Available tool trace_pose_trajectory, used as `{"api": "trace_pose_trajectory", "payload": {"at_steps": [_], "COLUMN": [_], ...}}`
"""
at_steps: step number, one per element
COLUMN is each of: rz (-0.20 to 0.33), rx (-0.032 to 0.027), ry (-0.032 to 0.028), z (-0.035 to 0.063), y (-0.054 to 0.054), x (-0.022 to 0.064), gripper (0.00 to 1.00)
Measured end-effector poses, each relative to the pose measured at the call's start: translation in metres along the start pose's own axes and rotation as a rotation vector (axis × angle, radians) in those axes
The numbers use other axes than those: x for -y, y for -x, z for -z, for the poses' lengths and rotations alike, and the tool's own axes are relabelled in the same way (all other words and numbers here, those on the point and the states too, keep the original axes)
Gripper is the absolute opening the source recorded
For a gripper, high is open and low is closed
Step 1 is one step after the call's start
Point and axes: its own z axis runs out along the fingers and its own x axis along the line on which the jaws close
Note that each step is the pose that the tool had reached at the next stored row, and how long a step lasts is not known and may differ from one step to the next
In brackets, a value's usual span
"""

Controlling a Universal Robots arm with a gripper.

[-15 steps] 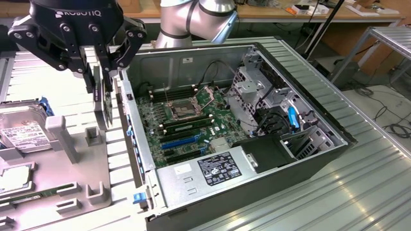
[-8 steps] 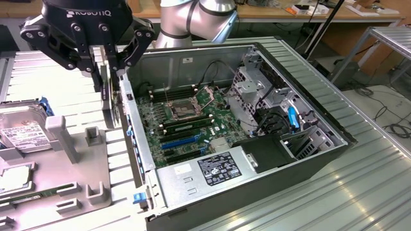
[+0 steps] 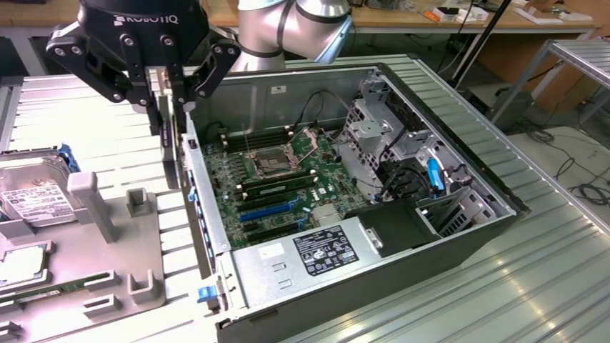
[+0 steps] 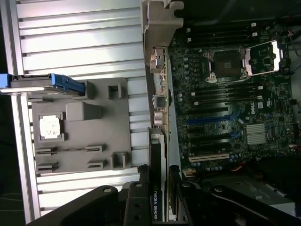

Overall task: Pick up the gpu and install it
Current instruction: 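Pick up the gpu and move the gpu toward the slot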

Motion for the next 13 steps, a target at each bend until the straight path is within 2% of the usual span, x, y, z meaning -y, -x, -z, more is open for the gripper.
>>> {"api": "trace_pose_trajectory", "payload": {"at_steps": [13], "rz": [0.0], "rx": [0.0], "ry": [0.0], "z": [-0.0004], "y": [0.016], "x": [-0.0016], "gripper": [0.27]}}
